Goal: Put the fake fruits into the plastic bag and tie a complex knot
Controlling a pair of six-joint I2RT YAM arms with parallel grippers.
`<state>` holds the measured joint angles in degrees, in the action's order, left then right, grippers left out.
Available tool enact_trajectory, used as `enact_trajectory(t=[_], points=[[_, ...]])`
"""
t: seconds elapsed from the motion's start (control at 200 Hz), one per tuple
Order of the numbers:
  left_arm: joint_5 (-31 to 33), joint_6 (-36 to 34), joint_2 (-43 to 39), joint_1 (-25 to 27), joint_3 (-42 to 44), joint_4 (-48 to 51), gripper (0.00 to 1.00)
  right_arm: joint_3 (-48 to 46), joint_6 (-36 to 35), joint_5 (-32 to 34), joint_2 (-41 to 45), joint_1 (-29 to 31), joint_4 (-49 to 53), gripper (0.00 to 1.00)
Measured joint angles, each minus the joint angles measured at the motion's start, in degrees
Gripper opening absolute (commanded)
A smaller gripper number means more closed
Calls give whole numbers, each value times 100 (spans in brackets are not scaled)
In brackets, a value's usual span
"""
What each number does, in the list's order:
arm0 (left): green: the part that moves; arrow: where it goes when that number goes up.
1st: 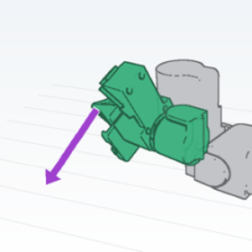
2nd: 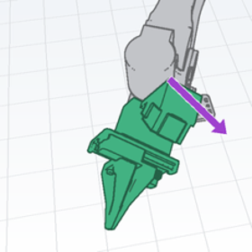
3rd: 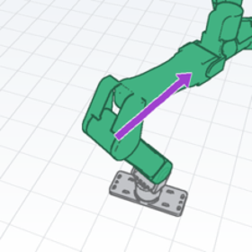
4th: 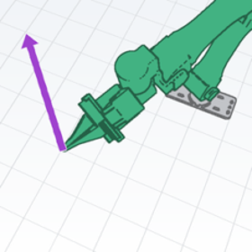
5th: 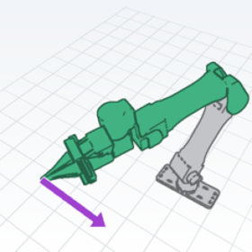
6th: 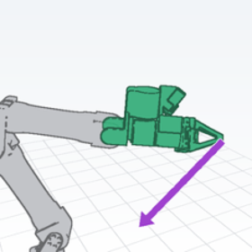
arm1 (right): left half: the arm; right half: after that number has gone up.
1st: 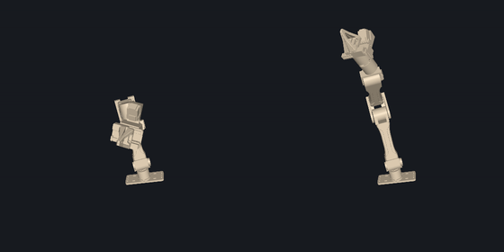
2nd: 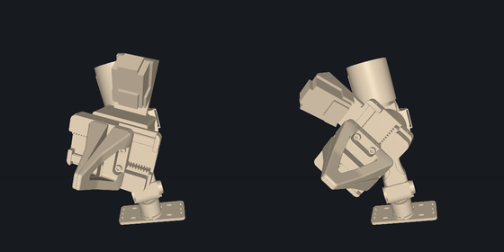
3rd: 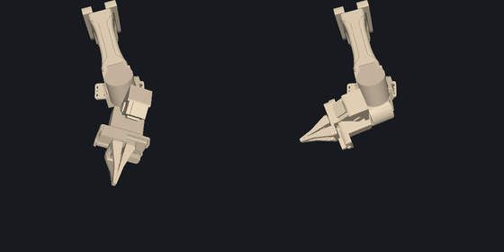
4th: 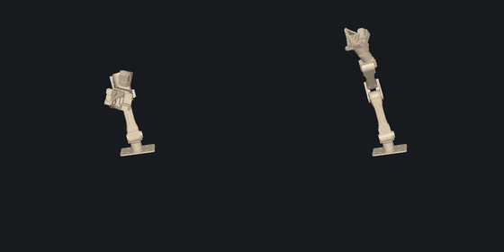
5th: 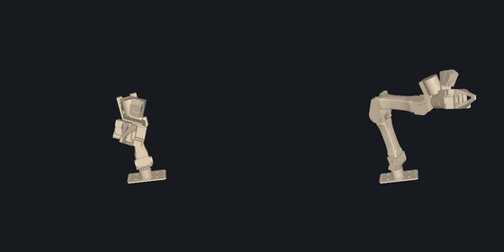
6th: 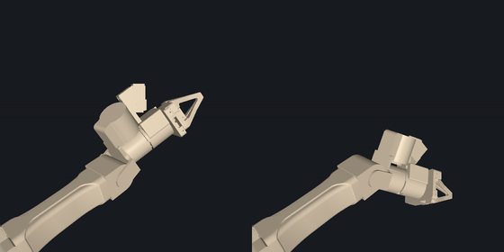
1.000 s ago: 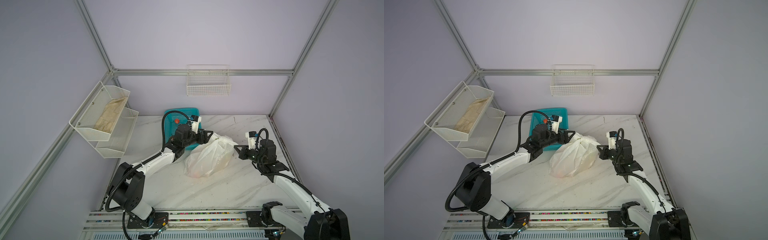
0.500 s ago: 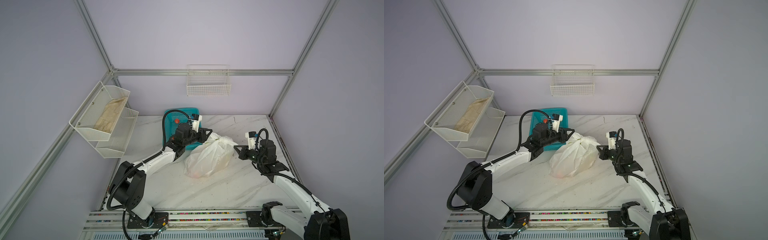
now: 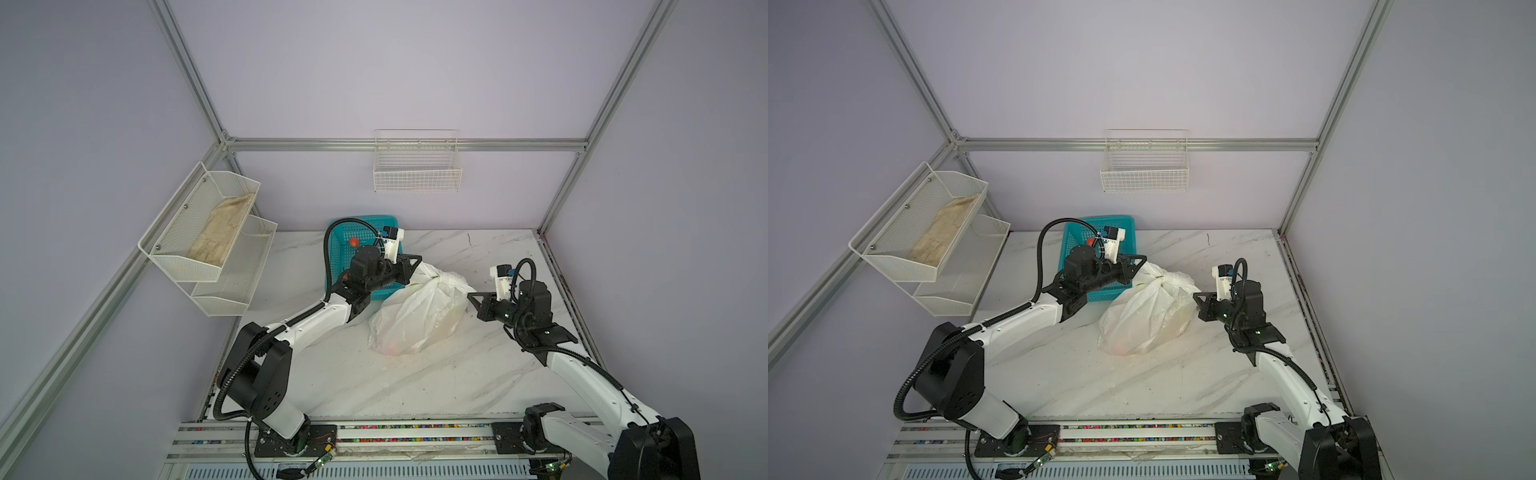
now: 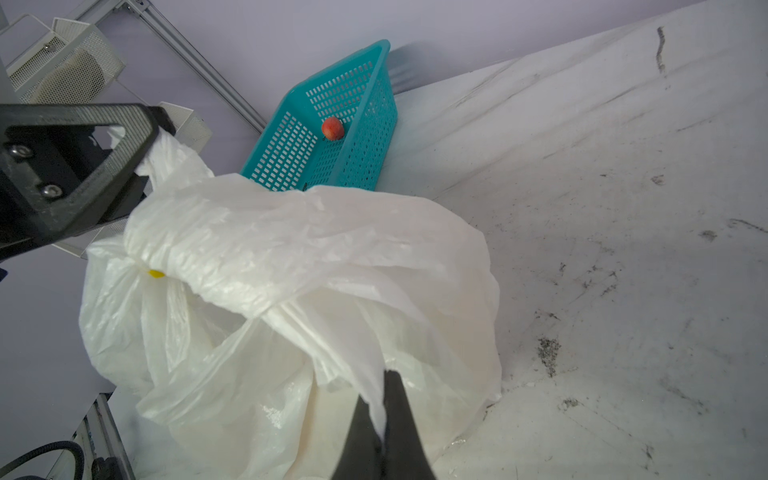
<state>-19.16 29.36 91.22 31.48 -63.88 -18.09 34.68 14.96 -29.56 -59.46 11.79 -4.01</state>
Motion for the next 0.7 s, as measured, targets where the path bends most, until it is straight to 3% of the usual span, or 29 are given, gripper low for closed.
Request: enact_trajectory(t=[0.285,0.525,0.7], points=[[487,-9,-92,-149,37,-59,0,-216,299,-22,197,-44,7,0],[861,-131,-520,-444,756,153,0,-730,721,-101,417,-289,-116,0],[1027,-273,-581,-459,831,378,0,-702,909,26,470,-186,-149,0]])
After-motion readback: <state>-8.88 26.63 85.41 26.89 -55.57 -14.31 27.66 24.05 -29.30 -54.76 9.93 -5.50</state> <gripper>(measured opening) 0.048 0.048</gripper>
